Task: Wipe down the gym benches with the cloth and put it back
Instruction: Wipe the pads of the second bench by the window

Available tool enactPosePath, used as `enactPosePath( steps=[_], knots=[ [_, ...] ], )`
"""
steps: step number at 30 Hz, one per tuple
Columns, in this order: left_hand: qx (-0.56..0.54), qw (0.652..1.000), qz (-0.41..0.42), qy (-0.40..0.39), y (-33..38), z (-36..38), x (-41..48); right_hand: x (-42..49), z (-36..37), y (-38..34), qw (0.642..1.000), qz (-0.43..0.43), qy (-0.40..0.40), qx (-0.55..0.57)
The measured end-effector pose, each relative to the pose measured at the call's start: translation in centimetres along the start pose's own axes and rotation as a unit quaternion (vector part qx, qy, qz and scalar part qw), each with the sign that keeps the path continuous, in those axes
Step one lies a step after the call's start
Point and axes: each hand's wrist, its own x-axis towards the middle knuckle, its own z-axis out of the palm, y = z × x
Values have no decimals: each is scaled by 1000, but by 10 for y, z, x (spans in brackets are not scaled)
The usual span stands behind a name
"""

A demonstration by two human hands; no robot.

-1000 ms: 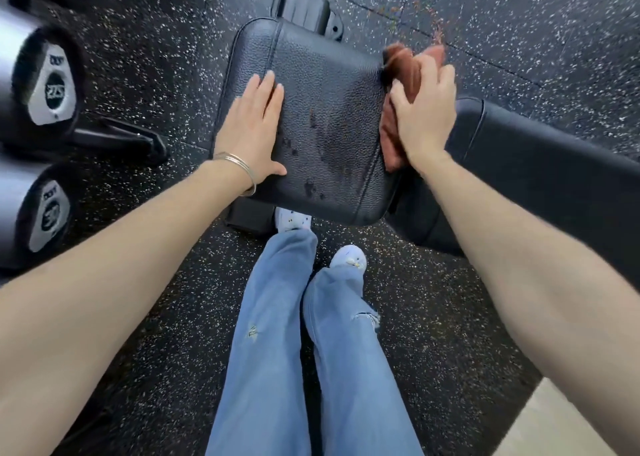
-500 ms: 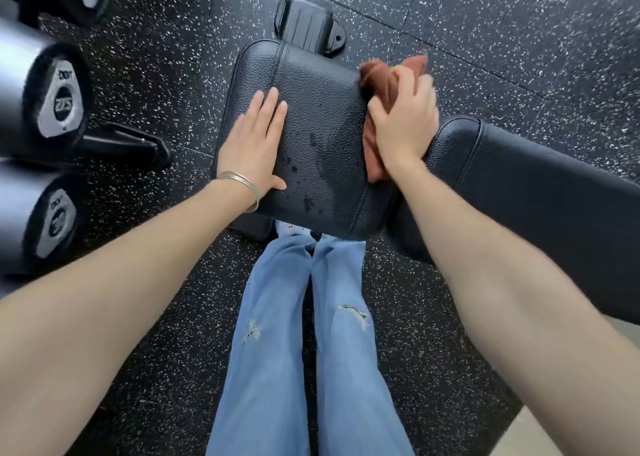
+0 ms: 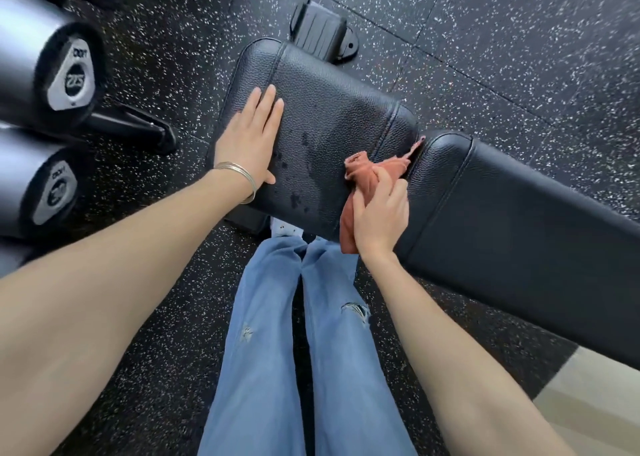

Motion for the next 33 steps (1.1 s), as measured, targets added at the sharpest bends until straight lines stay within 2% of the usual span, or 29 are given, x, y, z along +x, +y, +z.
enactPosePath(
  steps=[6, 8, 11, 13, 15, 17, 22, 26, 27, 31, 33],
  knots=[
    [0, 1000, -12, -5, 2, 0, 0, 92, -20, -16, 996, 57, 51, 55],
    [-4, 1000, -12, -3, 2, 1, 0, 131, -27, -15, 997, 57, 31, 38],
    [-19, 1000, -16, -1, 2, 2, 1, 171, -31, -11, 993, 106, -50, 24],
    [-17, 1000, -15, -5, 1, 3, 0, 170, -29, -12, 990, 129, -44, 33],
    [-25, 1000, -16, -3, 1, 6, 1, 149, -26, -19, 994, 100, 18, 42],
    [-32, 999, -14, -1, 1, 7, 1, 114, -20, -25, 998, 39, 47, 26],
    [-40, 999, -9, 6, -2, 8, 1, 26, -2, -26, 997, -61, -30, -30],
    [-27, 1000, 1, 3, -3, 8, 1, 32, -8, -27, 995, -82, -44, -37],
    [-24, 1000, 7, 1, -4, 8, 1, 43, -11, -31, 997, -61, -35, -33],
    [-38, 999, 30, 12, -12, 9, 2, 107, -17, -62, 992, 117, 34, 31],
    [-45, 997, 49, 29, -21, 11, 1, 138, -16, -80, 988, 152, 14, 24]
  ],
)
